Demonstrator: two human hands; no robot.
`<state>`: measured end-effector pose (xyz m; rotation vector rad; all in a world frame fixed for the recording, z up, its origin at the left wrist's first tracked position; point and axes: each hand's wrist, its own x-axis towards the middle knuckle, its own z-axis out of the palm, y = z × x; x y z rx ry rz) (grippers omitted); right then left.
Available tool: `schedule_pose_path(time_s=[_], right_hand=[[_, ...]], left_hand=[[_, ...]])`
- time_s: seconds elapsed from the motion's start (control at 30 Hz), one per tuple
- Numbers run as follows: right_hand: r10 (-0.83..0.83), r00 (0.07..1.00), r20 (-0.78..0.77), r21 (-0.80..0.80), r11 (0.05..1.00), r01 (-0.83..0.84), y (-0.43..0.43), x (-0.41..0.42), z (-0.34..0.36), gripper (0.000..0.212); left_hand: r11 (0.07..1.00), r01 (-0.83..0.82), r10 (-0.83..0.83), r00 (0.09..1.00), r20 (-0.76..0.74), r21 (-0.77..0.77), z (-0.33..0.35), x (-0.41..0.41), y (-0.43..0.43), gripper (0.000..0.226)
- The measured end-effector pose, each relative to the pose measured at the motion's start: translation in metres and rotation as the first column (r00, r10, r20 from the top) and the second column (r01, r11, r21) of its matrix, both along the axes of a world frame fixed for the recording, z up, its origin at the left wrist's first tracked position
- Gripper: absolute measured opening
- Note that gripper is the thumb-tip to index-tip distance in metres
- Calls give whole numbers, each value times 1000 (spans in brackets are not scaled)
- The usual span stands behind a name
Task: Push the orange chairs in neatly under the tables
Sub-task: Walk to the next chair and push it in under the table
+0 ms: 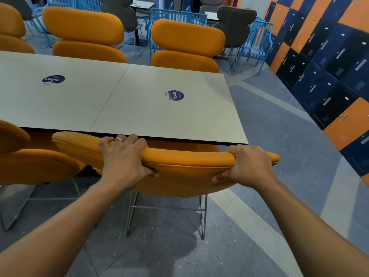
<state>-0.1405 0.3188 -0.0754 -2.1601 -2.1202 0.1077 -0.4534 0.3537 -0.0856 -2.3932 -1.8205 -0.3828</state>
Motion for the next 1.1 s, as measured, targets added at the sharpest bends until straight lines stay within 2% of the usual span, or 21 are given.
schedule_pose_path(time_s=[0.37, 0.53, 0.7, 0.83, 0.93, 1.1], right_hand=[[64, 998, 19, 31, 997, -65, -4, 5, -4, 80], [77, 995, -57, -6, 997, -78, -7, 7, 0, 83], [69, 984, -166, 21, 998, -66, -15, -3, 1, 87], [58, 965, -258, 71, 997, -41, -24, -28, 9, 64], [109, 923, -368, 125, 990, -67, -30, -57, 18, 46], [215, 860, -463, 145, 975, -166, -44, -131, 32, 38]], left_hand=[[997, -28, 28, 1000, -2, -69, 6, 3, -5, 77], [984, -5, 20, 996, 81, -180, 13, -1, -11, 74], [975, 80, -29, 971, 239, -207, 22, -9, -21, 67], [968, 164, -77, 914, 398, -190, 36, -22, -33, 55], [970, 178, -85, 886, 455, -165, 45, -42, -41, 47], [966, 162, -36, 855, 517, -200, 49, -105, -65, 33]])
